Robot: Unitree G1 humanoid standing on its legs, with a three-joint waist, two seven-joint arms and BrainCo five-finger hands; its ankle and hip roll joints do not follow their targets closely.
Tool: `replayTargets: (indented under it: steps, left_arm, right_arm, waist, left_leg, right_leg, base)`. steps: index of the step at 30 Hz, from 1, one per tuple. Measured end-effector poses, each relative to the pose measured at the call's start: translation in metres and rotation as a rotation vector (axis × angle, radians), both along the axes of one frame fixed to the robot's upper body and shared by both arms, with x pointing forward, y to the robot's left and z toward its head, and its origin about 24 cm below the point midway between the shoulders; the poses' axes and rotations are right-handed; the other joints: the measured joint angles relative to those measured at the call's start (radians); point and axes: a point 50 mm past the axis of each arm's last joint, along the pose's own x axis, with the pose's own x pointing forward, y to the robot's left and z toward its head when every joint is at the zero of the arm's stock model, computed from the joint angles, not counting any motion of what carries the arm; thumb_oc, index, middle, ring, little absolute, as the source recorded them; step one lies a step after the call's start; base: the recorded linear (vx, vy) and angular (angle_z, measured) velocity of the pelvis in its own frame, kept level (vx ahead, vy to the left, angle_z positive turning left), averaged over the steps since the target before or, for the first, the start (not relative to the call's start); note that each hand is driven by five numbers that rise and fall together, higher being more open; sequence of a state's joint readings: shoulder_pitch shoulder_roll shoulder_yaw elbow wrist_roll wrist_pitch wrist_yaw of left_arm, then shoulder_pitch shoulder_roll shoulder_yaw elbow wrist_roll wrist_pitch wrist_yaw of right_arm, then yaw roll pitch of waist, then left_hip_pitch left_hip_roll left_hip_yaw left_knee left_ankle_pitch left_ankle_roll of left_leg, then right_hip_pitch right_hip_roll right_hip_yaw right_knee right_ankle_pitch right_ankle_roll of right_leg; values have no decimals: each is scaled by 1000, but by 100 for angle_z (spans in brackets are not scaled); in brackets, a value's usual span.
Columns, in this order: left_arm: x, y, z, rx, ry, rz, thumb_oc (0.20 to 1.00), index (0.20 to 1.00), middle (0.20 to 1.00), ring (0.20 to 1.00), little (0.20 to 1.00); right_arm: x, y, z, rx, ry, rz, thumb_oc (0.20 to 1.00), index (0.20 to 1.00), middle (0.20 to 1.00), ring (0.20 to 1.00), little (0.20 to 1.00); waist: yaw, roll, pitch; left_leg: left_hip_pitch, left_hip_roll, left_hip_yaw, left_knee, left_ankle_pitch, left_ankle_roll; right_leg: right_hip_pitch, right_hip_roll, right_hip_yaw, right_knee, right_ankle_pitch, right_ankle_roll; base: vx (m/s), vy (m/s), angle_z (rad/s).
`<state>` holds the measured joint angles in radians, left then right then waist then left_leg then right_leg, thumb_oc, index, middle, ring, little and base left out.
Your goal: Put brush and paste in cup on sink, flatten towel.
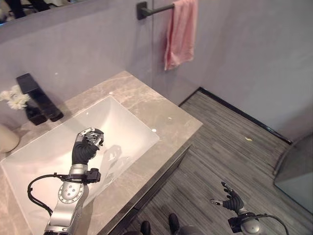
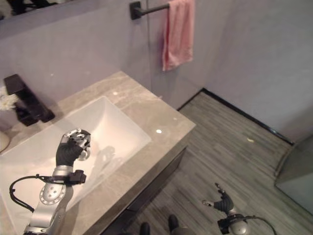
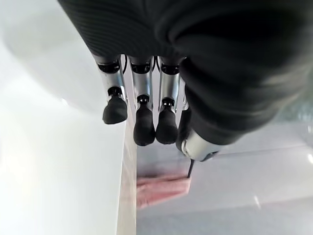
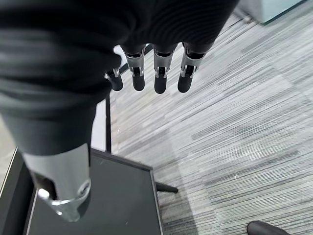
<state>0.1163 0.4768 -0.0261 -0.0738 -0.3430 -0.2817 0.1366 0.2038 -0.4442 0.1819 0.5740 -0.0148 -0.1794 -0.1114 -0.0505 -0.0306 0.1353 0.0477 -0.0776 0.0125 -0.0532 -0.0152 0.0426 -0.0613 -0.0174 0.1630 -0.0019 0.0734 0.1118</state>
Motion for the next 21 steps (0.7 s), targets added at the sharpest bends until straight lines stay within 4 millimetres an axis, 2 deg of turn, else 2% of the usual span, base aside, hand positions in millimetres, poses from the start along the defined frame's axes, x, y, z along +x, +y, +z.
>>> replayTargets:
  steps: [1,2,3,4,5,7,8,9,11,13,18,21]
  left_arm:
    - [-1,0,2,6,-7,-1,200,200,200,200,200]
    - [-1,2,6,26,-17,-8,200,200,200,200,200]
    - [0,3,11,43,-33,-13,200,200,200,200,200]
    - [3,1,13,37,-42,-23,200,200,200,200,200]
    - [3,-2,13,27,-48,-28,200,200,200,200,200]
    - [3,-2,12,29,-45,-30,200,200,200,200,200]
    - [3,-3,12,29,-45,-35,200,200,200,200,200]
    - [2,-7,10,26,-36,-50,200,200,200,200,200]
    - [1,-5,8,27,-29,-44,200,200,200,200,200]
    - [1,-8,7,20,-26,-49,200,200,200,200,200]
    - [0,-9,4,19,-16,-54,200,200,200,200,200]
    - [1,-18,-5,6,19,-83,200,200,200,200,200]
  right_arm:
    - [7,3,4,5,-27,11,1000,1000,1000,1000,1000]
    - [18,7,11,11,-68,33,1000,1000,1000,1000,1000]
    - [27,12,14,18,-94,48,1000,1000,1000,1000,1000]
    - [39,14,22,17,-140,55,1000,1000,1000,1000,1000]
    - [39,14,22,12,-143,46,1000,1000,1000,1000,1000]
    - [37,15,21,16,-142,46,1000,1000,1000,1000,1000]
    - [33,15,19,17,-131,44,1000,1000,1000,1000,1000]
    - [25,12,16,9,-107,36,1000,1000,1000,1000,1000]
    - [25,12,18,4,-114,44,1000,1000,1000,1000,1000]
    - [21,9,18,3,-112,31,1000,1000,1000,1000,1000]
    - [2,4,11,-4,-58,16,1000,1000,1000,1000,1000]
    - [-3,-5,14,-28,-54,8,1000,1000,1000,1000,1000]
  waist:
    - [14,5,1]
    - [41,11,3]
    - [62,0,11]
    - [54,-4,18]
    - [62,-5,20]
    - [59,-1,25]
    - [59,1,26]
    - [50,7,29]
    - [59,9,31]
    - [56,4,28]
    - [41,-7,2]
    - [30,4,-17]
  left_leg:
    - [-20,9,36,13,0,1]
    - [-30,43,107,10,0,12]
    - [-34,55,162,14,-3,23]
    - [-33,51,196,21,-9,30]
    - [-22,59,253,32,-24,29]
    - [-32,72,274,65,-43,20]
    - [-30,74,276,64,-41,12]
    - [-27,79,286,62,-33,-2]
    - [-26,98,329,58,-28,-12]
    - [-7,116,361,32,-20,-40]
    - [5,140,359,16,-4,-74]
    - [1,158,360,34,-1,-80]
  right_leg:
    - [-34,19,12,6,43,21]
    - [-59,22,-34,-21,65,73]
    - [-72,9,-167,-29,66,72]
    - [-63,-69,-364,31,19,33]
    - [-45,-163,-561,99,-20,24]
    - [-19,-195,-542,137,-14,36]
    - [-22,-187,-508,140,-18,41]
    - [-24,-172,-502,133,-19,29]
    - [-25,-151,-505,85,-2,7]
    - [-5,-121,-495,16,0,-11]
    - [-7,-85,-481,15,-9,-36]
    - [0,-59,-472,-13,-1,-54]
  base:
    - [-117,-9,-105]
    - [-109,7,-155]
    - [-78,27,-173]
    - [-110,58,-176]
    - [-89,48,-138]
    - [-51,19,-55]
    - [-68,-17,-19]
    - [-79,-50,-32]
    - [-22,-68,-59]
    - [37,-150,-60]
    - [20,-112,-11]
    - [10,-151,-11]
